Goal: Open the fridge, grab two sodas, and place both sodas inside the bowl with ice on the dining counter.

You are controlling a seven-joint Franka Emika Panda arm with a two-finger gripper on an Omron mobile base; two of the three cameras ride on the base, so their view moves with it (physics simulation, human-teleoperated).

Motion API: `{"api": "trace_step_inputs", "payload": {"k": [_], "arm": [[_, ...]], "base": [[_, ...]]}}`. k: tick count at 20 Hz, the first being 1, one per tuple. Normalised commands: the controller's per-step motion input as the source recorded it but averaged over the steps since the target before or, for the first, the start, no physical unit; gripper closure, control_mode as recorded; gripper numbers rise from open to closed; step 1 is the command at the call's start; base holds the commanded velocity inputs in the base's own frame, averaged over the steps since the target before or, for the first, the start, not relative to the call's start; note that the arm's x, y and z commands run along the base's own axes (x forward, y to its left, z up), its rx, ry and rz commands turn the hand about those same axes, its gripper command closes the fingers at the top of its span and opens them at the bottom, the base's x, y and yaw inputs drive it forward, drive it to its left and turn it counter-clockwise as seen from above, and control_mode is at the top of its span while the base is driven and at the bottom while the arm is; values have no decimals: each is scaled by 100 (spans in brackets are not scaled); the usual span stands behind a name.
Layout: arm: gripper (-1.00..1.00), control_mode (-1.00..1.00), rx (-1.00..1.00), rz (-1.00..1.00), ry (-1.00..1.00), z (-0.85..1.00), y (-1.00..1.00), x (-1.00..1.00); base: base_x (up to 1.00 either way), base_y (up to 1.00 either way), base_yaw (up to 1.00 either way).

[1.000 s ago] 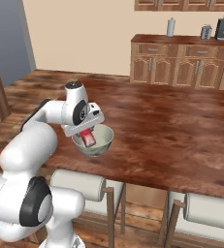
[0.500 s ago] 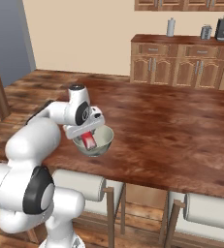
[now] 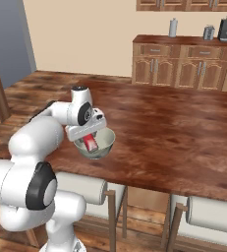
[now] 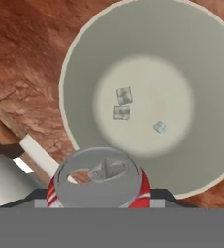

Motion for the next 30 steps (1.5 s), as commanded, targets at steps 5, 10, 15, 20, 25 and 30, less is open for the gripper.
{"api": "trace_step_inputs", "payload": {"k": [5, 10, 15, 20, 25, 30], "arm": [[100, -100, 0, 6, 2, 0, 1, 30], [100, -100, 0, 8, 2, 0, 0, 42], [100, -100, 0, 8, 2, -10, 0, 33], [100, -100, 0, 7, 1, -26, 0, 19], [100, -100, 0, 6, 2, -28, 1, 15], [100, -100, 0, 7, 5, -30, 3, 15]], "base": [[0, 0, 0], [0, 0, 0], [0, 0, 0], [0, 0, 0], [0, 0, 0], [0, 0, 0]]}}
